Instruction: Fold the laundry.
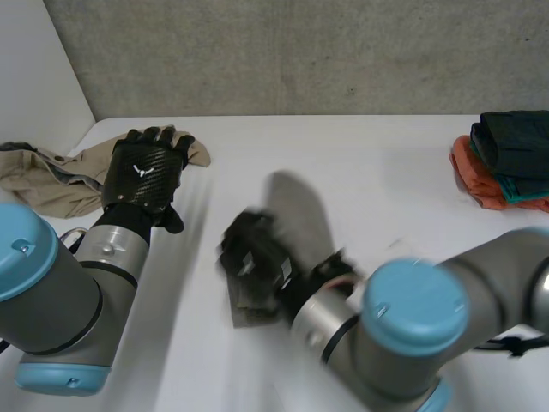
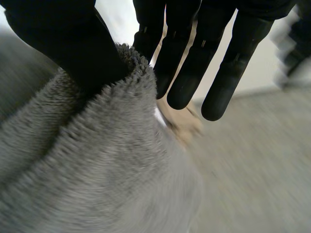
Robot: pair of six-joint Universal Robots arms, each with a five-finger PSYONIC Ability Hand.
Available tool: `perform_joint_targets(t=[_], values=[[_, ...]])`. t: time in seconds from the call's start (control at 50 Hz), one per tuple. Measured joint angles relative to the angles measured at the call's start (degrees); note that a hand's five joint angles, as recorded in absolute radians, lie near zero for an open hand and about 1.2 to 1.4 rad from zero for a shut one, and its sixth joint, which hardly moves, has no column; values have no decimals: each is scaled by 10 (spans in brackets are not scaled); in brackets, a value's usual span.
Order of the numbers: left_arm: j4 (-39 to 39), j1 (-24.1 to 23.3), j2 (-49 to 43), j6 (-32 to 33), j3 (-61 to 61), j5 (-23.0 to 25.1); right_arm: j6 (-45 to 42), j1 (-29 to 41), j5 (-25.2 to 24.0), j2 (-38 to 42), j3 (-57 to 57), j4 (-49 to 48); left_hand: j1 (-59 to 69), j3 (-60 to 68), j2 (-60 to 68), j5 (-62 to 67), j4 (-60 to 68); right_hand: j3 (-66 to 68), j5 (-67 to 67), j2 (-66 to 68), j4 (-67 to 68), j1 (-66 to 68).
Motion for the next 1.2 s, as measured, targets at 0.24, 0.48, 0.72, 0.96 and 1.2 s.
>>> perform_joint_targets(t=[0.24, 0.48, 0.72, 0.96, 1.2], values=[[1, -1, 3, -58, 11, 6, 177, -12, 47, -25, 7, 20, 0, 0, 0, 0, 0, -216, -548, -552, -561, -508], [-13, -64, 0, -116, 17, 4, 615, -146, 48, -91, -57, 189, 0, 0, 0, 0, 0, -216, -548, -552, -561, -508], [-99, -94, -125, -140, 54, -1, 543, -150, 53, 67, -195, 332, 0, 0, 0, 0, 0, -216, -548, -552, -561, -508], [-212, -77, -160, -124, 92, 1, 416, -146, 99, 65, -204, 337, 2, 0, 0, 0, 0, -216, -548, -552, -561, -508], [-215, -61, -100, -125, 192, 68, 330, -99, 139, -42, -72, 219, 1, 0, 0, 0, 0, -216, -548, -552, -561, -508]])
